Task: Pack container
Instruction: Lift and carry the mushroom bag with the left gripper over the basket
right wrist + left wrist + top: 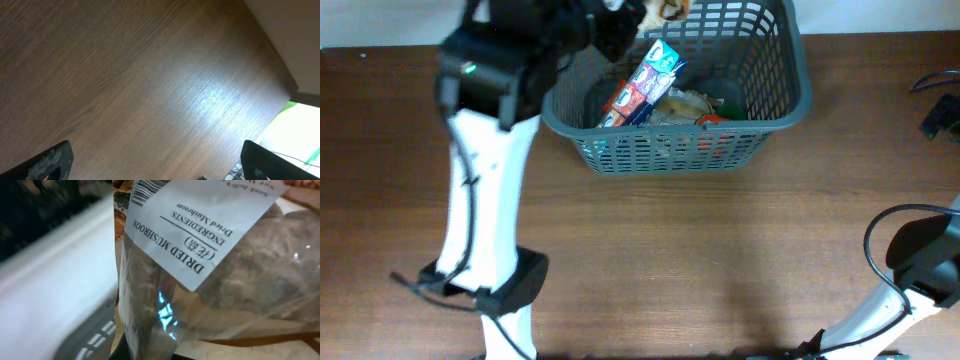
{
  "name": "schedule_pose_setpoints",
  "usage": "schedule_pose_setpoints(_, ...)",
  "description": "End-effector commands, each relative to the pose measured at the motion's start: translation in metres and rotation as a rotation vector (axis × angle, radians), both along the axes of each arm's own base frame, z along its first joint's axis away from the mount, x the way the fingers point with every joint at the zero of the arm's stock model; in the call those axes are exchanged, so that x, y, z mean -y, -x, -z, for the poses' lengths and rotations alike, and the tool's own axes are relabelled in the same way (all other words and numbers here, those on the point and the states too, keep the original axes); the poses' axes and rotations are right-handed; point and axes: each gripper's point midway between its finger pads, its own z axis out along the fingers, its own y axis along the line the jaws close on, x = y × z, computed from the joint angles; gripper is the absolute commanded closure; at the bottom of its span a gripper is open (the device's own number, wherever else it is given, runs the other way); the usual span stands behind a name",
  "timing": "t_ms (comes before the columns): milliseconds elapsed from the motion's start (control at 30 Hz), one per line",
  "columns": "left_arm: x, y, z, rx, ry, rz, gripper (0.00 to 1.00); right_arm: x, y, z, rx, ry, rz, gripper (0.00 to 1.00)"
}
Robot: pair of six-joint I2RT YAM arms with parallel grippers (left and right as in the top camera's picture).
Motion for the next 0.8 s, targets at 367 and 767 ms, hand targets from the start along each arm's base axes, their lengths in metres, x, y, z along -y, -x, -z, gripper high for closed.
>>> schedule_pose_setpoints(367,0.028,-0.079,0.208,-0.38,-0.186,-0.014,0.98,0.001,0.001,0.001,0.001,0.0,0.015,0.01)
schedule_pose_setpoints(767,0.031,-0.077,0.245,-0.46,-0.222,-0.007,0.92,0.001,0.001,0.001,0.001,0.0,0.015,0.01)
